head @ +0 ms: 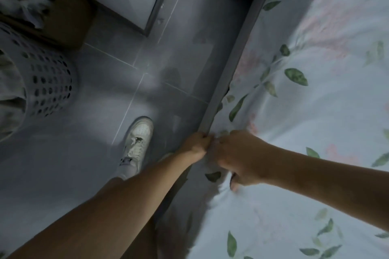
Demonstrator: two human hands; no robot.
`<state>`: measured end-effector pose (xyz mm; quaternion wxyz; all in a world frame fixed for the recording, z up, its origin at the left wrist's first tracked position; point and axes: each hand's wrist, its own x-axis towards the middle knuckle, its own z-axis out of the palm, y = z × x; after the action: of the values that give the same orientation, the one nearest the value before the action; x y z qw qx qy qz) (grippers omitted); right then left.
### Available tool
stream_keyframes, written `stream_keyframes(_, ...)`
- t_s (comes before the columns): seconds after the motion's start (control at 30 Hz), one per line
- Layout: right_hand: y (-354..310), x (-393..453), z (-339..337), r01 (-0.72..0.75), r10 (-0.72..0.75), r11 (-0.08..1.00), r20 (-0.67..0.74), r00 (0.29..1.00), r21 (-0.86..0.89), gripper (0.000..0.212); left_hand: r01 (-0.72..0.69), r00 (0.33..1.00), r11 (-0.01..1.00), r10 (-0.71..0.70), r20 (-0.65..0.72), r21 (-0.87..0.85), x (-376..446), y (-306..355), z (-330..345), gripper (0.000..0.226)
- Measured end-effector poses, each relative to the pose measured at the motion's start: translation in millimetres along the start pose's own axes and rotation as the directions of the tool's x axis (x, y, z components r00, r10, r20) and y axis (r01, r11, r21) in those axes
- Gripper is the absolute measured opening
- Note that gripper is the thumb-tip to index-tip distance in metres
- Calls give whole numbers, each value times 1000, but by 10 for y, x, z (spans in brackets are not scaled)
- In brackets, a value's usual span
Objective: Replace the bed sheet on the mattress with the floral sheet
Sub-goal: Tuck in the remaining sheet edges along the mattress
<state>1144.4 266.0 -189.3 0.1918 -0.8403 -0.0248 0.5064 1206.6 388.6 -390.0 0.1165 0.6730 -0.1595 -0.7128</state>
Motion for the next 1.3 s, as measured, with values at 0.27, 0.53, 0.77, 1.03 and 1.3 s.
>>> stream_keyframes(0.27, -234, -160, -145, -56, 56, 997, 14, 998, 47, 38, 107, 994, 939, -109, 12, -326, -48, 65, 77, 65)
stream_keyframes(0.53, -273, -283, -65, -77, 79, 997, -113, 990, 21, 38, 32, 988, 966, 7, 152, -255, 86, -38, 295, 55)
stream_keyframes(0.77, -274, -176, 46, -108, 108, 994, -62, 992, -8, 51, -255, 883, 826, 411, -227, 502, -462, -496, -9, 56)
stream_keyframes(1.03, -625, 15, 74, -118, 114, 990, -53, 992, -80, 56, -46, 989, 963, 8, 145, 264, -990, -1613, 89, 24)
stream_keyframes(1.3, -1898, 327, 700, -4, 4, 1000, 21, 1000, -7, 52, -2, 999, 1000, 0, 43, 26, -1073, -2006, 351, 31)
